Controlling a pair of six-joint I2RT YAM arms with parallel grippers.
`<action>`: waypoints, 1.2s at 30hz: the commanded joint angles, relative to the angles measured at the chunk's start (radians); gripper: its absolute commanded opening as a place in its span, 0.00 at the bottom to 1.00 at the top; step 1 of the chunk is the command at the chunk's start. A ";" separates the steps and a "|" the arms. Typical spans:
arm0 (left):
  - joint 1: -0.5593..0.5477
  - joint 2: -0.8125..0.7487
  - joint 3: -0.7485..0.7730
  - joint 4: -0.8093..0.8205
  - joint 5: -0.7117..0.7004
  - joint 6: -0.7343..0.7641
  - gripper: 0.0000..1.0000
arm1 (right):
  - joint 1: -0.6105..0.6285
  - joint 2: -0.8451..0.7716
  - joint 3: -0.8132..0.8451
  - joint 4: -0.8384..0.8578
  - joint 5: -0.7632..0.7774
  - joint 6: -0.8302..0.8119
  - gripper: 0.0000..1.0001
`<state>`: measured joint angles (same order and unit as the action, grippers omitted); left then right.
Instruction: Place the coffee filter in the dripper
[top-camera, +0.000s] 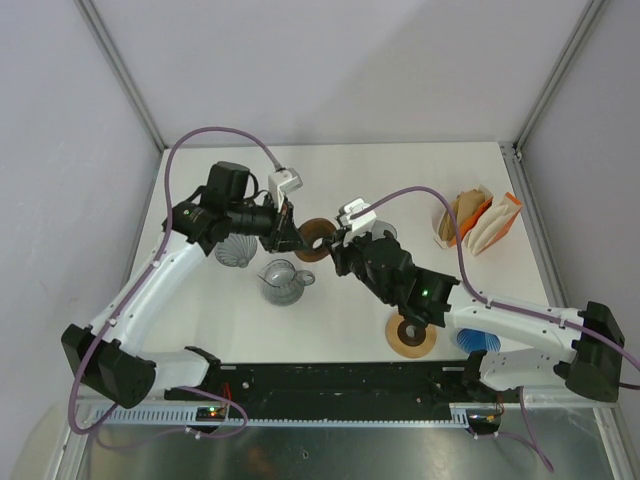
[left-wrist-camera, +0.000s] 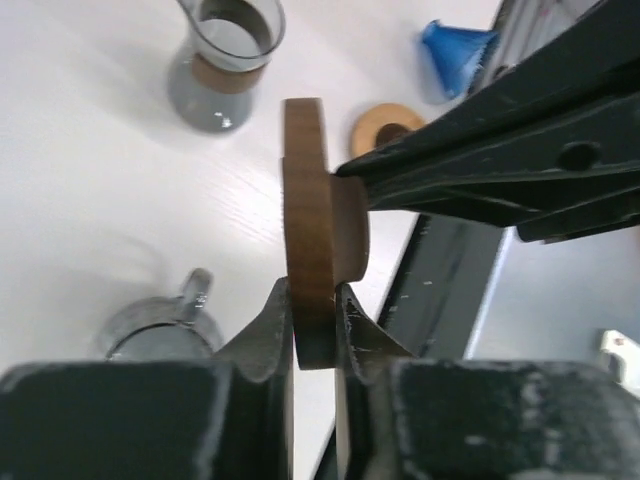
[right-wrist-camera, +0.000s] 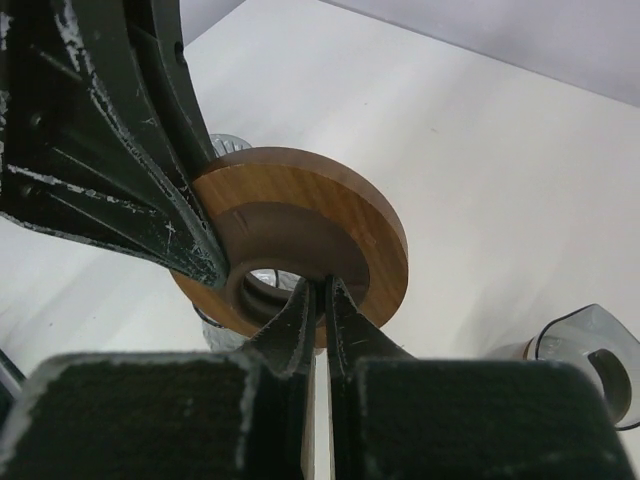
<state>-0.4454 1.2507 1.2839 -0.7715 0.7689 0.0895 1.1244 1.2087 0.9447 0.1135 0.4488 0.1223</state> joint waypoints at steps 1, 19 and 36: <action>-0.015 -0.002 0.038 0.008 -0.002 0.032 0.04 | -0.011 0.005 0.052 0.082 -0.033 -0.006 0.00; -0.095 -0.042 0.189 0.098 -0.765 0.722 0.00 | -0.408 -0.192 0.085 -0.177 -0.549 0.228 0.80; -0.173 -0.646 -0.634 0.797 -0.479 2.007 0.00 | -0.420 0.021 0.319 -0.069 -0.697 0.475 0.88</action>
<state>-0.6090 0.7506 0.7929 -0.2596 0.0593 1.6760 0.6865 1.1858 1.2205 -0.0509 -0.2077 0.5140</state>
